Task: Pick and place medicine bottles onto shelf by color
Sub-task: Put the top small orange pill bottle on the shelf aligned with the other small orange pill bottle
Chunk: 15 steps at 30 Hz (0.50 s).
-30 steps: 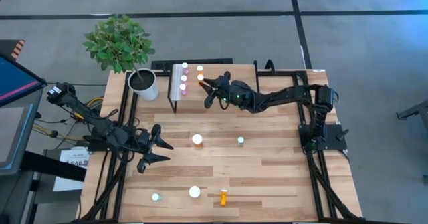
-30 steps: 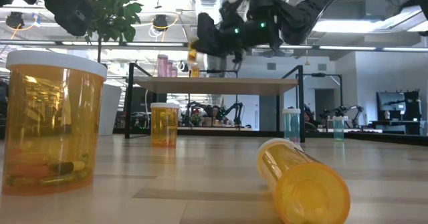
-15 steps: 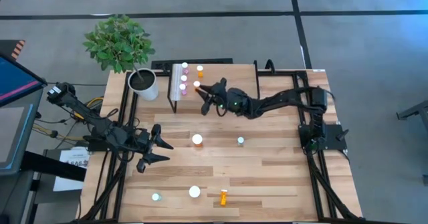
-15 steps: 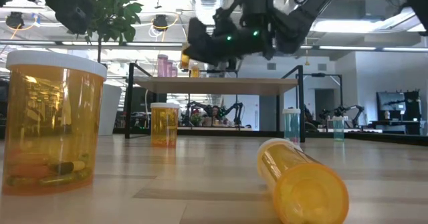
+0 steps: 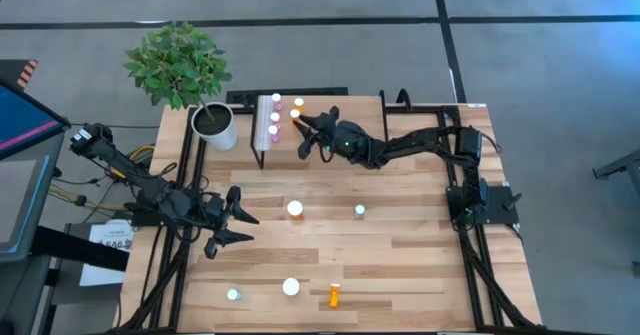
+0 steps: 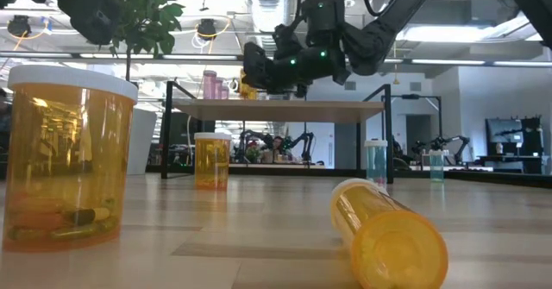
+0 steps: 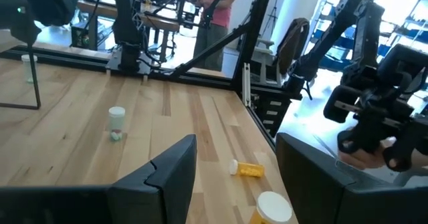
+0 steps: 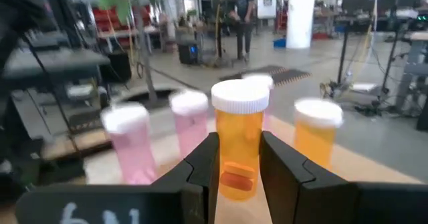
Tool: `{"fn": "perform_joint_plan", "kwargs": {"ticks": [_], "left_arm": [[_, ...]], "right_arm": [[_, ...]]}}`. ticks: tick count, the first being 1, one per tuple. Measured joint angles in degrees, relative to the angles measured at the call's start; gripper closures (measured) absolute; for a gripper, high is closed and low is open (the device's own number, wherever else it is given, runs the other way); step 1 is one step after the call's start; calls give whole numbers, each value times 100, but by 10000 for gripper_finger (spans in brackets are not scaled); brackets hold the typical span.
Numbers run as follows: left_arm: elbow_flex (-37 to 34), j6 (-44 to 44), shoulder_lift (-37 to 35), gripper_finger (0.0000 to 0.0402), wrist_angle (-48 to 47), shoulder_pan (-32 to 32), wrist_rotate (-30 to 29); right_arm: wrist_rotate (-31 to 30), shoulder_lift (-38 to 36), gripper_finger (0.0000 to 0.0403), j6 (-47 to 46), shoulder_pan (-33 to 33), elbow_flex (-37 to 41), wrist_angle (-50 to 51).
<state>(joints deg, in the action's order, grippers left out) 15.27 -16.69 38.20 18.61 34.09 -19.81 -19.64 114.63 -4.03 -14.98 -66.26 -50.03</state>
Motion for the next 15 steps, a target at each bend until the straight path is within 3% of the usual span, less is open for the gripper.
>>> {"fn": "perform_joint_plan", "kwargs": {"ticks": [15], "left_arm": [[0,-63,2,210,-2,0,-2]], "right_arm": [[-57,-2,294,-46,-88,-2,610]]}}
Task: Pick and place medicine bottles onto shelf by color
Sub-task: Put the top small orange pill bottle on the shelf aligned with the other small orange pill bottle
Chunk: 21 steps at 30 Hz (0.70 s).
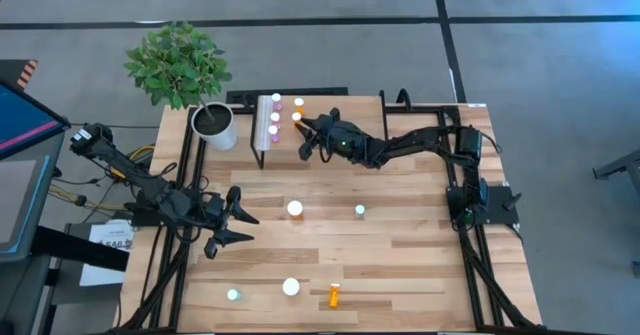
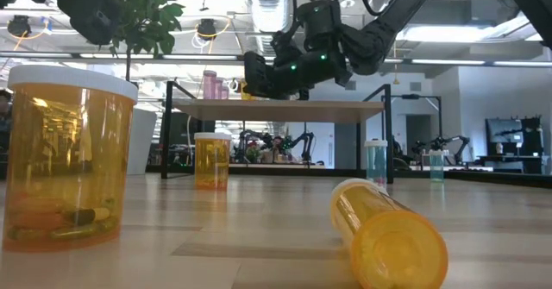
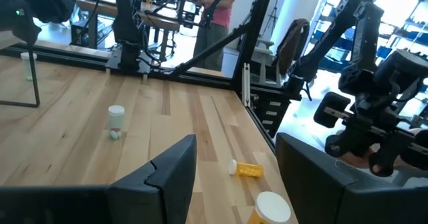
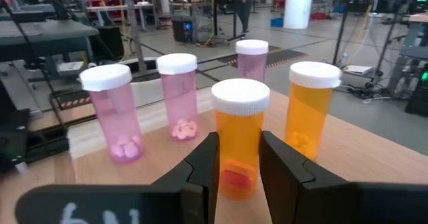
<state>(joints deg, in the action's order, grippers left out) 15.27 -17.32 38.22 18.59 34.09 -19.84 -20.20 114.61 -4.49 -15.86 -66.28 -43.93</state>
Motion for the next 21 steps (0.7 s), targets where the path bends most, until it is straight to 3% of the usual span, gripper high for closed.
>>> {"fn": "perform_joint_plan", "kwargs": {"ticks": [15,21], "left_arm": [[0,-5,-2,210,-4,0,0],[0,-25,-1,210,-4,1,-1]], "right_arm": [[-147,-7,292,-15,50,-9,174],[-155,18,252,1,75,17,247]]}}
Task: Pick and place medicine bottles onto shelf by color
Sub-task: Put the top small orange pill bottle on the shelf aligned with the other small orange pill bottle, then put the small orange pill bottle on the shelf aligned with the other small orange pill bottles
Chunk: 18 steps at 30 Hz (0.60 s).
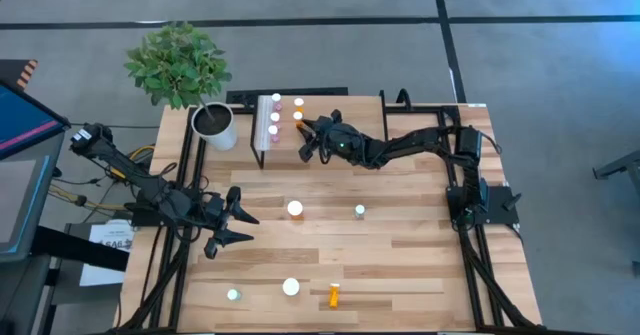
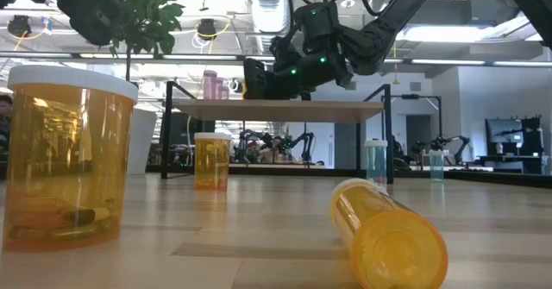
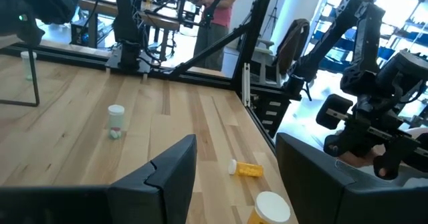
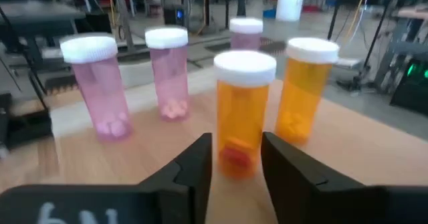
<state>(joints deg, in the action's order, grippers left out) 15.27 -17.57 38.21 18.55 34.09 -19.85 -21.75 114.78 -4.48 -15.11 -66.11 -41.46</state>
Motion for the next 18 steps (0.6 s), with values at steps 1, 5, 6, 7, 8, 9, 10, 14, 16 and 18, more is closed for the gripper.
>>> {"fn": "perform_joint_plan", "kwargs": {"ticks": [1,5,6,7,8,9,10,14,16,18], "left_arm": [[0,-8,0,210,-2,-1,0],[0,-8,1,210,-13,-1,1],[0,-8,1,210,-13,0,1],[0,-8,1,210,-13,-1,-1],[0,-8,0,210,-13,0,0],[0,-8,-1,210,-13,0,1],[0,-8,0,210,-13,0,1],[0,-8,-1,210,-15,1,1],[0,-8,0,210,-15,0,1],[0,-10,-1,210,-15,0,1]], "right_arm": [[0,-2,243,-7,0,-8,43],[4,-4,211,-3,4,-6,58],[4,-4,205,-3,4,-6,68],[4,-4,200,-4,8,-6,66],[4,-4,196,-5,14,-6,66],[4,-4,192,-5,25,-6,66],[6,-4,190,-3,39,-6,64],[6,-74,186,-3,90,-4,162],[-37,-87,186,-5,121,-4,166],[-58,-209,187,-2,128,-6,363]]}}
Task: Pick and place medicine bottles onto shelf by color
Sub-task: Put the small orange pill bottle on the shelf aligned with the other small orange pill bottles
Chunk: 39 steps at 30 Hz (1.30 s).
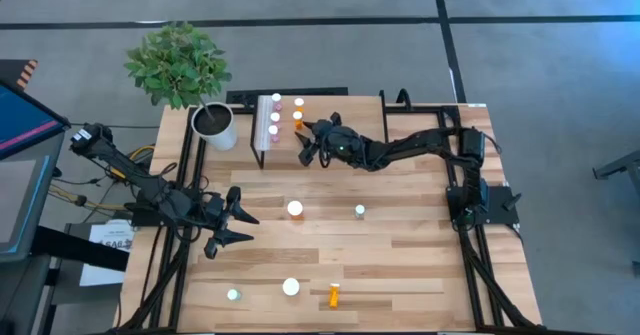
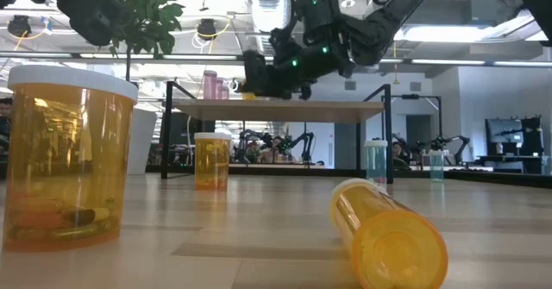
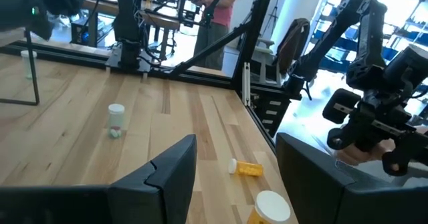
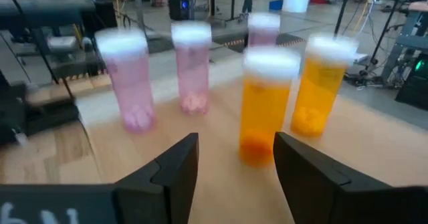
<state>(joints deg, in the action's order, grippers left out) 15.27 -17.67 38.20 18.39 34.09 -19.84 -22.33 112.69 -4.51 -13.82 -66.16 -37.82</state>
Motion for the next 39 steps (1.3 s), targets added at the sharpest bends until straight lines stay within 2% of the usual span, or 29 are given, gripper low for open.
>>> {"fn": "perform_joint_plan", "kwargs": {"ticks": [7,19,27,31,39], "left_arm": [[-2,-2,0,210,0,0,31],[-4,-7,0,210,0,2,61],[-4,-20,0,210,3,-1,61],[-4,-59,0,210,35,4,63],[-4,-61,2,210,37,4,110]], "right_arm": [[-44,-222,185,-5,24,-66,394],[-305,-1193,184,-14,309,-66,2025],[-331,-1904,184,-4,1123,65,2448],[-331,-2328,184,-282,1595,270,2823],[-330,-2952,184,-1013,2982,1170,2970]]}}
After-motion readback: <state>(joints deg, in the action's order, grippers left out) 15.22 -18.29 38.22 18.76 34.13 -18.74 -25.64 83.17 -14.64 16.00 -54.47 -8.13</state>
